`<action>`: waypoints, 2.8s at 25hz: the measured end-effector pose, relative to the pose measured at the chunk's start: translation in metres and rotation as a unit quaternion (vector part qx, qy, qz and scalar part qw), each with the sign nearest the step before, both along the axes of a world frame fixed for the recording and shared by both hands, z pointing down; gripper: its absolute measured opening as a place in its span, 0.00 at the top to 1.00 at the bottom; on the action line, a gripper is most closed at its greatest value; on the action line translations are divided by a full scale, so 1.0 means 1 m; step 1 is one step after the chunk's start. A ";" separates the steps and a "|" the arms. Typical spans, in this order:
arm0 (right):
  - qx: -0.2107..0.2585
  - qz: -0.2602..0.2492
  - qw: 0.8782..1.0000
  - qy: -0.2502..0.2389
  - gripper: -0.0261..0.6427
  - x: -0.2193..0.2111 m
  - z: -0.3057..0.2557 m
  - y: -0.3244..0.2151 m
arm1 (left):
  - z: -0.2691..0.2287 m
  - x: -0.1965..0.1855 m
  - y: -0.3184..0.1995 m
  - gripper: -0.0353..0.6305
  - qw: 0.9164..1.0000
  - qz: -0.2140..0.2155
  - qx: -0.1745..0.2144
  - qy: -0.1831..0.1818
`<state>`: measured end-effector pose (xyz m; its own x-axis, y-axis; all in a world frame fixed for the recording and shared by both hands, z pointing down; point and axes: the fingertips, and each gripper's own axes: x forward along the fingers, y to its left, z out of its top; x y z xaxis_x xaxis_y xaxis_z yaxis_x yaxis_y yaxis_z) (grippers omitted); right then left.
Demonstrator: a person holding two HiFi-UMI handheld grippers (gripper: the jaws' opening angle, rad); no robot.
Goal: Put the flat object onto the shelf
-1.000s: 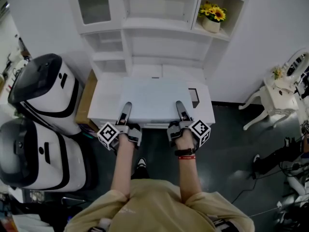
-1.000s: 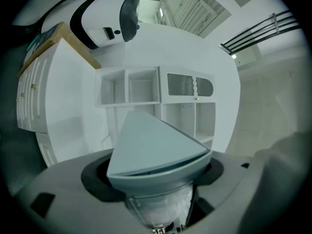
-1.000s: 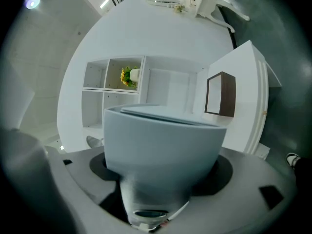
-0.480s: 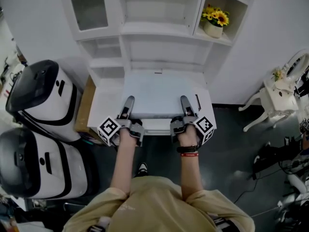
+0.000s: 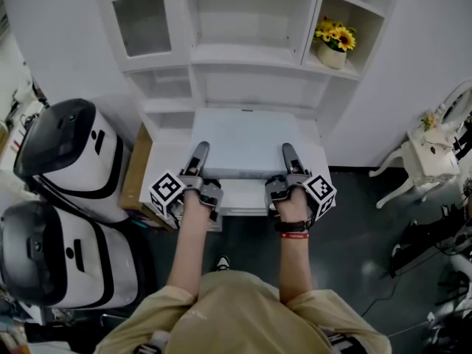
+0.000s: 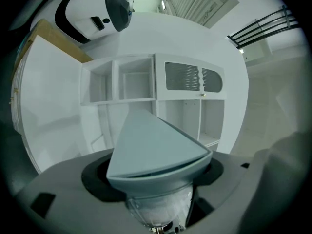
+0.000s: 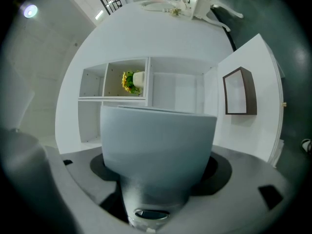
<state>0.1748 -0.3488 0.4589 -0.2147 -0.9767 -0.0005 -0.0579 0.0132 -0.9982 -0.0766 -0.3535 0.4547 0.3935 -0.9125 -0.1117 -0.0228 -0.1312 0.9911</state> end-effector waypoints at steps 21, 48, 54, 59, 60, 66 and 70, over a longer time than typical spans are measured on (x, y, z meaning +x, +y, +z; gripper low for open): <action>0.044 0.028 0.999 -0.005 0.42 -0.022 -0.084 -0.068 | -0.080 -0.021 -0.081 0.41 0.999 0.021 0.024 -0.001; 0.067 0.009 0.998 0.017 0.42 -0.006 -0.141 -0.165 | -0.122 -0.005 -0.166 0.41 0.999 0.000 0.042 0.035; 0.066 0.002 0.998 0.010 0.43 -0.005 -0.136 -0.184 | -0.119 -0.006 -0.182 0.41 0.999 -0.009 0.043 0.019; 0.060 0.008 0.998 0.007 0.43 -0.005 -0.136 -0.197 | -0.120 -0.005 -0.194 0.41 0.999 -0.012 0.040 0.017; 0.060 0.009 0.998 0.004 0.43 -0.004 -0.135 -0.201 | -0.120 -0.005 -0.197 0.41 0.999 -0.014 0.039 0.017; 0.062 0.013 0.998 -0.012 0.43 -0.002 -0.133 -0.220 | -0.121 -0.004 -0.212 0.41 0.999 -0.020 0.039 0.009; 0.063 0.015 0.998 -0.014 0.43 -0.003 -0.133 -0.234 | -0.123 -0.005 -0.225 0.41 0.999 -0.023 0.038 0.010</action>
